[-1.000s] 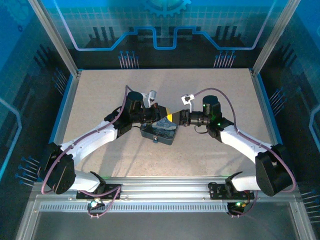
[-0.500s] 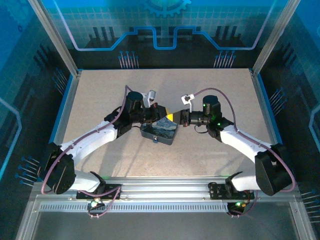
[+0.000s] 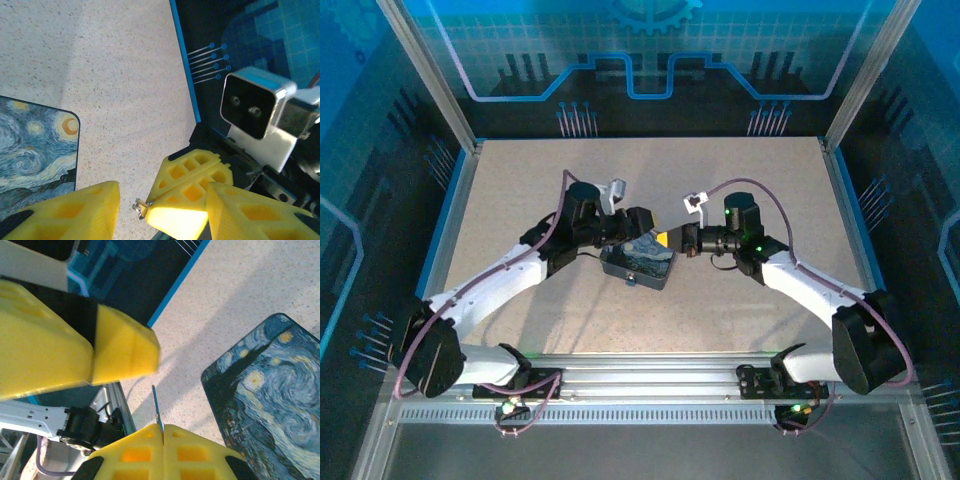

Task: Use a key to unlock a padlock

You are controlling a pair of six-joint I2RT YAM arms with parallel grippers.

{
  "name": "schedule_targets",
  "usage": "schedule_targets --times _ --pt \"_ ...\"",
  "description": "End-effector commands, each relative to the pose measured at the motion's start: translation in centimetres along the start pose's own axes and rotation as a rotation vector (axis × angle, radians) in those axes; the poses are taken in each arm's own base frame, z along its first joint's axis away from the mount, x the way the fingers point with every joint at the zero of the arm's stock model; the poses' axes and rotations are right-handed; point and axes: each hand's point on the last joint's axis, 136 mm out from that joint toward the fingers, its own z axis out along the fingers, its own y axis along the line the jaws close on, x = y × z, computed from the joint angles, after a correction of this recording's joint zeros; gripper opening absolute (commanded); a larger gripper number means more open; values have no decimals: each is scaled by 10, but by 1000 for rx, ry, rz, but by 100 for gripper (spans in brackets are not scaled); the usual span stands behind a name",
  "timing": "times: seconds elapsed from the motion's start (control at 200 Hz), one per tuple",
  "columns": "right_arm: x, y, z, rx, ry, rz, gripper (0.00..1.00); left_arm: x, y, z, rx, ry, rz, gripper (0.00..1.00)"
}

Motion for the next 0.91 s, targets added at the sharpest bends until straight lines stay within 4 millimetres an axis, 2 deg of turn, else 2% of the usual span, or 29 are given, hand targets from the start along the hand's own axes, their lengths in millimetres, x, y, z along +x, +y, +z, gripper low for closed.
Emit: schedule_targets --times 0.0,0.155,0.255,0.41,0.71,0.9 --pt "2 3 -5 38 8 -23 1 -10 1 -22 -29 -54 25 56" --pt "9 -3 -8 97 21 -8 1 -2 26 -43 -96 -83 12 67" --pt "14 -7 -7 130 26 13 1 11 44 -53 -140 -87 6 76" --pt "26 -17 -2 186 50 60 2 34 71 -61 -187 -76 -22 81" --pt "43 -43 9 250 86 164 2 78 111 -61 -219 10 -43 82" --pt "45 -55 20 263 89 197 2 89 121 -55 -158 -3 18 81"
